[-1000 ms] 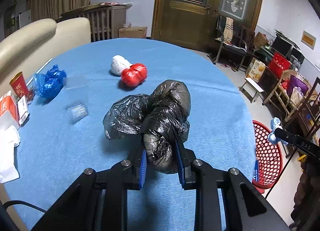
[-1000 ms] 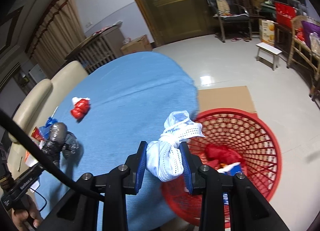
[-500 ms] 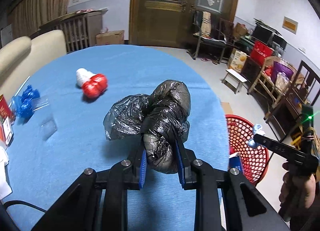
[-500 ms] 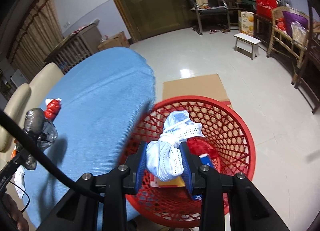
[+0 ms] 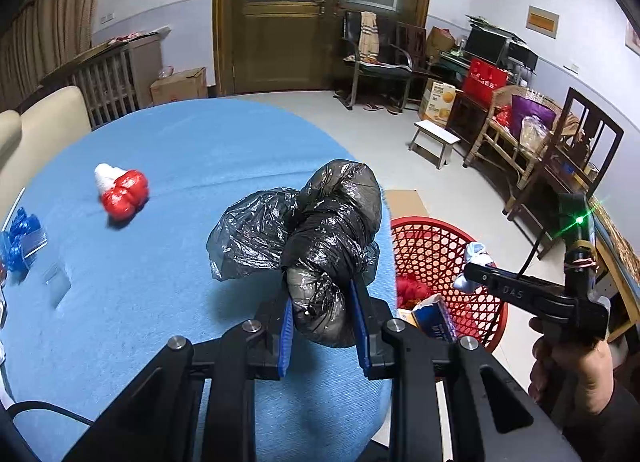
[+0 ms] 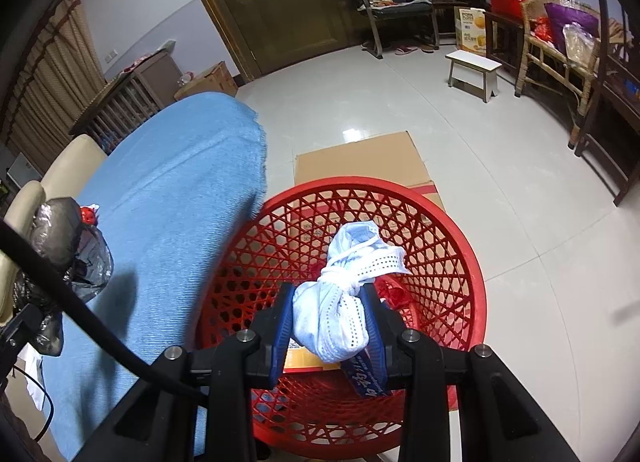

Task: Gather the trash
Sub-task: 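Drop the white mesh bag into the basket with the right gripper while the left carries the black bag over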

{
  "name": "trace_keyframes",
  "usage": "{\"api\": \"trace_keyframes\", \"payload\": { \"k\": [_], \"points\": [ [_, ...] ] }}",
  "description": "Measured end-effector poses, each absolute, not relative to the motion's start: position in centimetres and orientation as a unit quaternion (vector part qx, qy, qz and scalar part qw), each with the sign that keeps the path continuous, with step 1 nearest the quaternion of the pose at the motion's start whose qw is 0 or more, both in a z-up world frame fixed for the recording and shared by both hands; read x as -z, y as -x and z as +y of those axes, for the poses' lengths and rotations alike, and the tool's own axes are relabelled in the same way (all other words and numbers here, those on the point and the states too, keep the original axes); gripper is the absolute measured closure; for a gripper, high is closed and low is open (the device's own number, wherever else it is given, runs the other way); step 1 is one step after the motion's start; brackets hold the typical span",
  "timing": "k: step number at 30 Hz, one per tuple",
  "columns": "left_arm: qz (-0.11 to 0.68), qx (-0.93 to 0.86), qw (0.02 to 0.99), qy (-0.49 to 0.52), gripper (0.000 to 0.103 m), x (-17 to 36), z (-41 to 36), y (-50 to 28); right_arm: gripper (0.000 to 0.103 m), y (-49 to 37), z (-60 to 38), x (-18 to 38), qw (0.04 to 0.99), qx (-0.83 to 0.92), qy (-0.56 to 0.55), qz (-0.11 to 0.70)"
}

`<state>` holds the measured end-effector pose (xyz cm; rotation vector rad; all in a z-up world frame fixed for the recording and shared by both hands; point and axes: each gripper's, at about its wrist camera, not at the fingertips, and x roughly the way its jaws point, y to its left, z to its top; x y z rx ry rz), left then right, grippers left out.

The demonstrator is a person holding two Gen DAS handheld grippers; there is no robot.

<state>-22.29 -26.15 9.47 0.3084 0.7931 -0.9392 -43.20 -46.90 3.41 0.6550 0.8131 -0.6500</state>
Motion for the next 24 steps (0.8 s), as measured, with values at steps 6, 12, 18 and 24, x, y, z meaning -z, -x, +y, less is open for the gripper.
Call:
{"api": "trace_keyframes", "payload": {
  "k": [6,12,18,24],
  "points": [
    [0.369,0.448,0.800,-0.153,0.076,-9.6,-27.1,22.8,0.030,43.9,-47.6,-3.0,0.806,0.315,-0.321,0.384],
    [0.373,0.451,0.796,-0.158,0.076,-9.2,-27.8,23.0,0.030,44.7,-47.9,-3.8,0.814,0.322,-0.320,0.363],
    [0.373,0.458,0.790,-0.166,0.076,-9.1,-28.7,23.5,0.030,45.5,-48.4,-4.5,0.816,0.333,-0.327,0.342],
    [0.371,0.467,0.784,-0.174,0.076,-9.0,-29.6,23.9,0.030,46.9,-49.0,-4.9,0.815,0.350,-0.335,0.317]
  ]
}}
